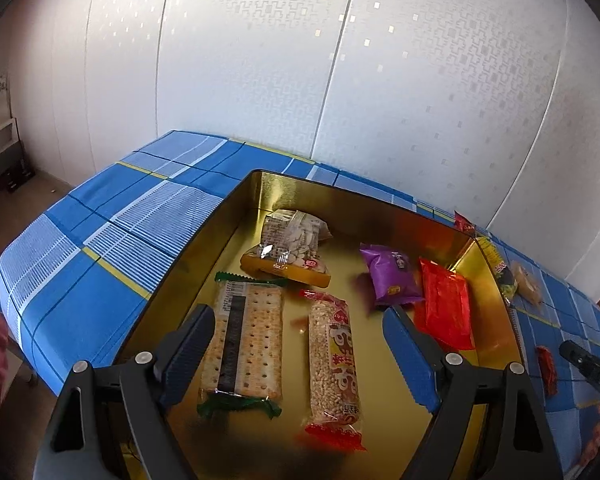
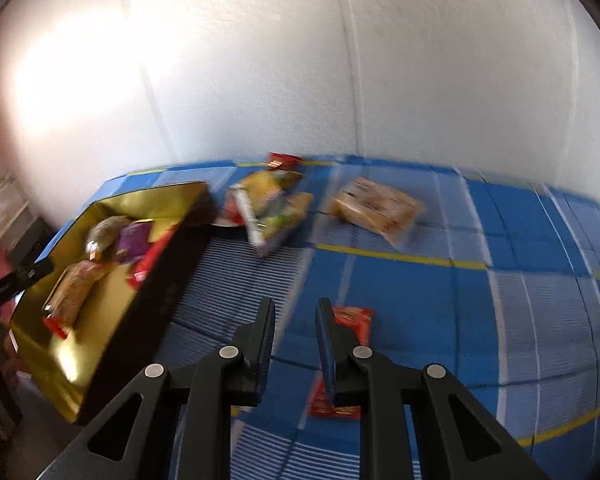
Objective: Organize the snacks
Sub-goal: 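Lift the small red bar with the right gripper and drop it into the tray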
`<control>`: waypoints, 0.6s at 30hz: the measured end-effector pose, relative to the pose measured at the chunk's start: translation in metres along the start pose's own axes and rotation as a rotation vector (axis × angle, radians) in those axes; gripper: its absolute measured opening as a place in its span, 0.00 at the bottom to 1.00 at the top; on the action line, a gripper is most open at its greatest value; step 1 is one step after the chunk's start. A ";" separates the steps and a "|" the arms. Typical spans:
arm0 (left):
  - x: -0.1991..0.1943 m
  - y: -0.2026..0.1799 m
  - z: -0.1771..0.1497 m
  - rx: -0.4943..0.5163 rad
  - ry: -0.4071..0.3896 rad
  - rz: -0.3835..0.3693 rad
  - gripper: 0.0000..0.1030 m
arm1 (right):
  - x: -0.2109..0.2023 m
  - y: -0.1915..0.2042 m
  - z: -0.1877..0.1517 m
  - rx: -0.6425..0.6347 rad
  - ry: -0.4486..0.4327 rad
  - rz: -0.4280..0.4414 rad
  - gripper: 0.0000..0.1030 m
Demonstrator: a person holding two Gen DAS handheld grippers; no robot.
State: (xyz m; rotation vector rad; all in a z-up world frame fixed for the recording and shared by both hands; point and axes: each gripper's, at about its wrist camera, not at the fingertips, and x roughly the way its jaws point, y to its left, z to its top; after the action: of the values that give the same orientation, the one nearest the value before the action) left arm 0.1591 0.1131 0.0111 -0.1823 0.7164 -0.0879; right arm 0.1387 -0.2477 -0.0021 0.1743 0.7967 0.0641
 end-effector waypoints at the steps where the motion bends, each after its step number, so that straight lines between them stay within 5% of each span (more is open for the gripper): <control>1: -0.001 0.000 0.000 0.001 0.001 -0.003 0.85 | 0.001 -0.006 0.000 0.033 0.008 -0.005 0.28; 6: -0.002 -0.003 0.000 0.013 -0.006 -0.014 0.86 | 0.008 -0.039 -0.003 0.176 0.049 -0.038 0.40; 11: 0.001 -0.004 0.000 0.008 0.011 -0.021 0.87 | 0.026 -0.039 -0.008 0.190 0.158 -0.049 0.41; 16: -0.004 -0.004 0.002 0.016 -0.008 -0.024 0.88 | 0.033 -0.015 -0.013 0.058 0.159 -0.122 0.40; 18: -0.002 -0.002 0.002 0.002 0.005 -0.030 0.89 | 0.036 -0.001 -0.015 -0.036 0.151 -0.164 0.26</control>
State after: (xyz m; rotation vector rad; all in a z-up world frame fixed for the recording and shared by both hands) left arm 0.1588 0.1119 0.0143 -0.1910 0.7186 -0.1173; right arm 0.1531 -0.2425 -0.0383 0.0700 0.9575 -0.0640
